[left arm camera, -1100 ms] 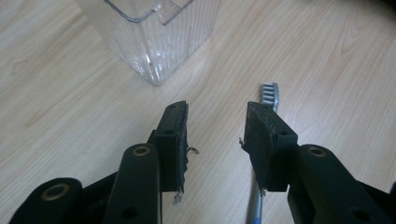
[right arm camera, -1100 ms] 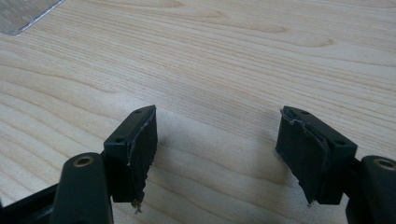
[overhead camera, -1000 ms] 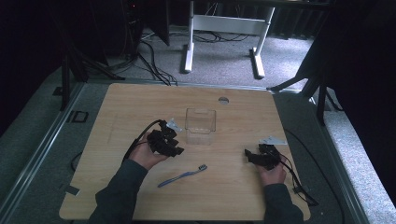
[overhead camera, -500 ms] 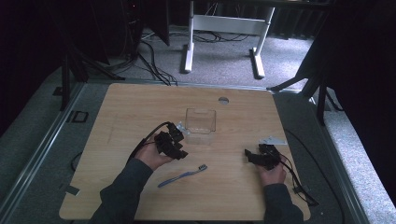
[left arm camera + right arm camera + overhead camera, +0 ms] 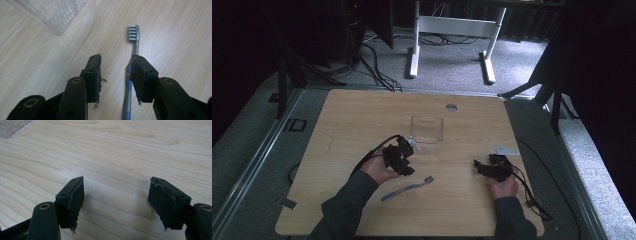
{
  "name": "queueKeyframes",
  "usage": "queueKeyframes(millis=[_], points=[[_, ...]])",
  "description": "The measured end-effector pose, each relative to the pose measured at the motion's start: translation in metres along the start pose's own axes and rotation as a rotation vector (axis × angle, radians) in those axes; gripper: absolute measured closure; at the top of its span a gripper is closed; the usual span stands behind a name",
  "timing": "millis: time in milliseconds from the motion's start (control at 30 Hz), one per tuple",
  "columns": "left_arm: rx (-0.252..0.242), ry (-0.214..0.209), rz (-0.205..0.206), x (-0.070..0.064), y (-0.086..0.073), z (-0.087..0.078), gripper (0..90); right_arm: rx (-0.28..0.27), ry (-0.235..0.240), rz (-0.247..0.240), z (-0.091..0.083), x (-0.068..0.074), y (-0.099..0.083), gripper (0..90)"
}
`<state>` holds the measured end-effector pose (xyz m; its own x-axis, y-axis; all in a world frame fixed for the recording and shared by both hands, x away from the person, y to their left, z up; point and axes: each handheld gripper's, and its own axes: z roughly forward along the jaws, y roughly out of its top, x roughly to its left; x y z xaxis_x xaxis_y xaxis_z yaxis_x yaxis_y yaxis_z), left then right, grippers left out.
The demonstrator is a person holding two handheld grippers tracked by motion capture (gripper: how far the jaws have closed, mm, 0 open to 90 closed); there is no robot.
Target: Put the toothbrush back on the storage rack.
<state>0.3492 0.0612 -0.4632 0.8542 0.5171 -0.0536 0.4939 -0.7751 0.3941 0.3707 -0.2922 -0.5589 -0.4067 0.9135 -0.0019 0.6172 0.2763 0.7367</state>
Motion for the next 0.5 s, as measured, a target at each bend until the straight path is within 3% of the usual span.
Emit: queueKeyframes(millis=[500], points=[[0.067,-0.012,0.047,-0.009,0.003,0.011,62.4,0.0,0.0,-0.001,0.0,0.0,0.0,28.5]])
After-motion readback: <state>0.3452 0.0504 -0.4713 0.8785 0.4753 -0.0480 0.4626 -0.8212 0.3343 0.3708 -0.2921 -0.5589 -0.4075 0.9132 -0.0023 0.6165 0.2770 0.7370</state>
